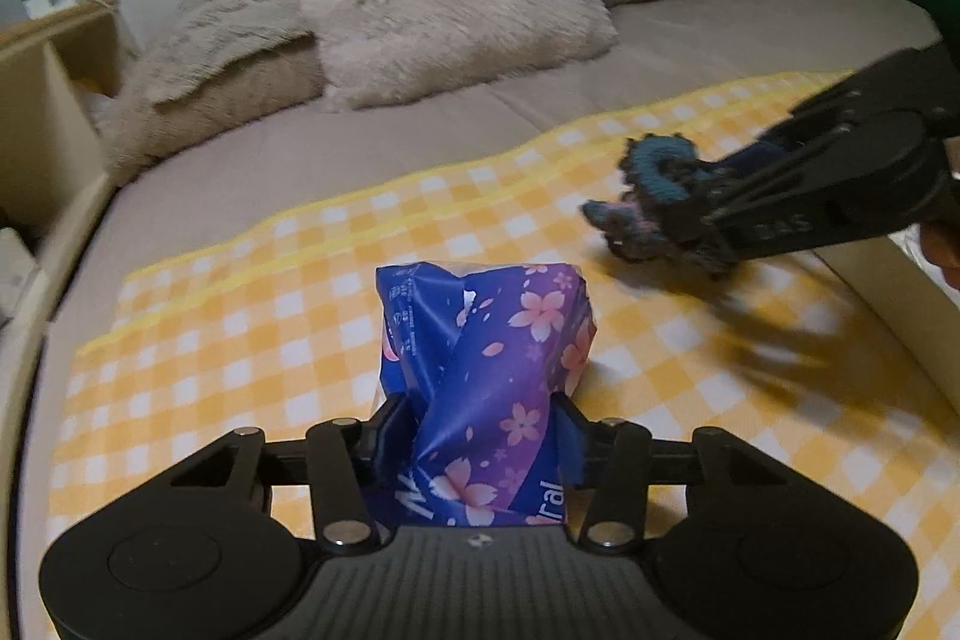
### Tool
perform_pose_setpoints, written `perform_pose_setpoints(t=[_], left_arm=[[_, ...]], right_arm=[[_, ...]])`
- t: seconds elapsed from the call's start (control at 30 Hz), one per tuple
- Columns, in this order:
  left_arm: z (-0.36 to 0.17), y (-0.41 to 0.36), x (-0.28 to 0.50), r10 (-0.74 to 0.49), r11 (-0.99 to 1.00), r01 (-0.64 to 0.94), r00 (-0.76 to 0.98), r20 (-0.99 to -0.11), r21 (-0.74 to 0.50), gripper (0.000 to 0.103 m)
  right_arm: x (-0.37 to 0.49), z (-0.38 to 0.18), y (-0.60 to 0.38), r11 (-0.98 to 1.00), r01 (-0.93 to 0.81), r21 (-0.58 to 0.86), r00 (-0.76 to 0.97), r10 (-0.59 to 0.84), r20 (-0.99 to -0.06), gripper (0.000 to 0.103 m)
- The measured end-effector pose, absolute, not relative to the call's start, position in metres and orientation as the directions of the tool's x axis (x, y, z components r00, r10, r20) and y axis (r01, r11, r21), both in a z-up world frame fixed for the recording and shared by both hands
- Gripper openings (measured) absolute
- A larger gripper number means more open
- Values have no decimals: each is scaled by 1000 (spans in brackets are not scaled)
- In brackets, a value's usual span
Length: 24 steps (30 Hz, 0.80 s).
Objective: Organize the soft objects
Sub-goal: 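Carry the tissue pack and scrunchie over the tray and lower them in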
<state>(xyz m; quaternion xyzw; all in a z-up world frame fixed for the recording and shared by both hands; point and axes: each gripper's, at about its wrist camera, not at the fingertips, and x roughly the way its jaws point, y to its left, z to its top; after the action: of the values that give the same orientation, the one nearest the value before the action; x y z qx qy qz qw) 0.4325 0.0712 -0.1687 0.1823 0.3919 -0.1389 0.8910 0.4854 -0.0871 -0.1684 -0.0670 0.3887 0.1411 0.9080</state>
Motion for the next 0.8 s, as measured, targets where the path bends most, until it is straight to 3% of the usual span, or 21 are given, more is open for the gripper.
perform_pose_setpoints(t=[0.8], left_arm=[[-48, 68, 345, -105, 983, 176, 780, -616, 54, 48]], right_arm=[[372, -55, -149, 952, -284, 115, 762, 297, -575, 36]])
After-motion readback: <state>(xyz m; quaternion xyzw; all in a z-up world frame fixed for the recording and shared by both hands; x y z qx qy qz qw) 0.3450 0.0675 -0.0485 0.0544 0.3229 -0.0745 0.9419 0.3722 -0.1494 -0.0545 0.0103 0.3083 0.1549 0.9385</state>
